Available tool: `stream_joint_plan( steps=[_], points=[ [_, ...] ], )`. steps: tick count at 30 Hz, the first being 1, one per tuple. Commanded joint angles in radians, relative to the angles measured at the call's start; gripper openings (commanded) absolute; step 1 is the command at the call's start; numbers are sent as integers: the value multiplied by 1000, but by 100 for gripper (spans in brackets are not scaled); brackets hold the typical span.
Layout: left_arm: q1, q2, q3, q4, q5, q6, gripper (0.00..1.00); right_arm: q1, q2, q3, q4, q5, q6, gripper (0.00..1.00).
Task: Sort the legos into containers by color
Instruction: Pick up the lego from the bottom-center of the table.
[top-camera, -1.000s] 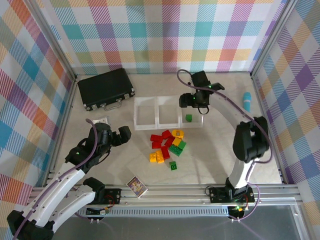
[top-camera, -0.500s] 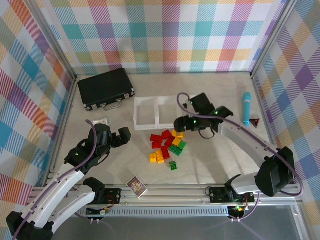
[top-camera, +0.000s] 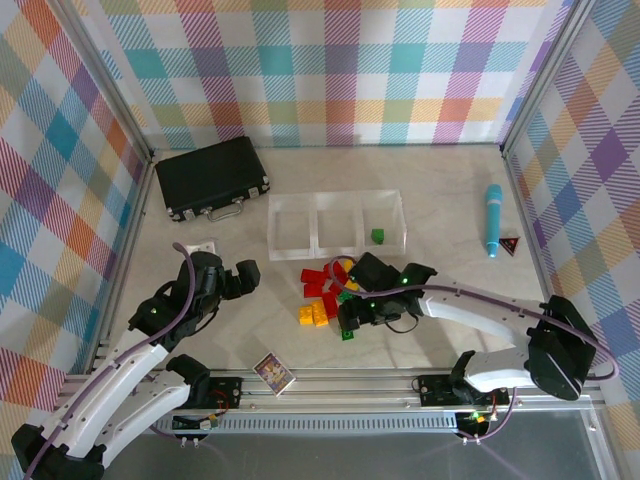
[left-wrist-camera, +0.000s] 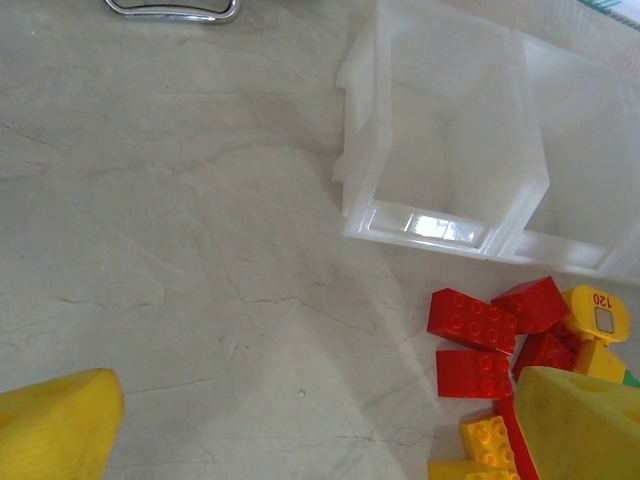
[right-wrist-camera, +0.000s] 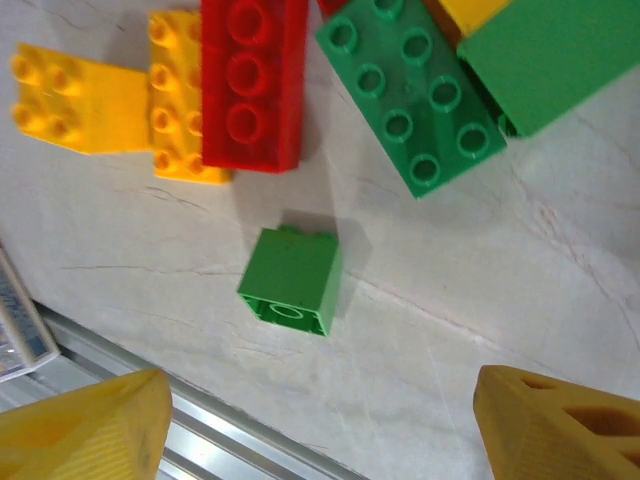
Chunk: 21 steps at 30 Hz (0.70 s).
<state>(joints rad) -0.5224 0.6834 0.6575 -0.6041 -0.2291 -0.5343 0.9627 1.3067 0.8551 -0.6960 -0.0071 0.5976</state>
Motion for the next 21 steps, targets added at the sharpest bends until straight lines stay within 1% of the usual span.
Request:
stream_joint_plan(
  steps=[1, 6, 11, 16, 19, 21],
  points=[
    [-11, -8, -13, -16, -18, 4, 100, 40, 35, -18, 27, 38, 80, 79],
    [-13, -7, -21, -5, -21, 4, 100, 96, 99, -5, 55, 49, 105, 82],
    [-14, -8, -21, -5, -20, 4, 100, 134, 181, 38, 57, 78, 117, 83],
    [-14, -10, -19, -9, -25, 6, 100, 168, 272, 82, 34, 134, 125, 82],
    [-14, 0, -12, -13, -26, 10, 100, 183, 322, 110, 33, 152, 123, 79],
    [-15, 4, -6, -14, -27, 15, 100, 189, 348, 126, 29, 160, 123, 75]
  ],
)
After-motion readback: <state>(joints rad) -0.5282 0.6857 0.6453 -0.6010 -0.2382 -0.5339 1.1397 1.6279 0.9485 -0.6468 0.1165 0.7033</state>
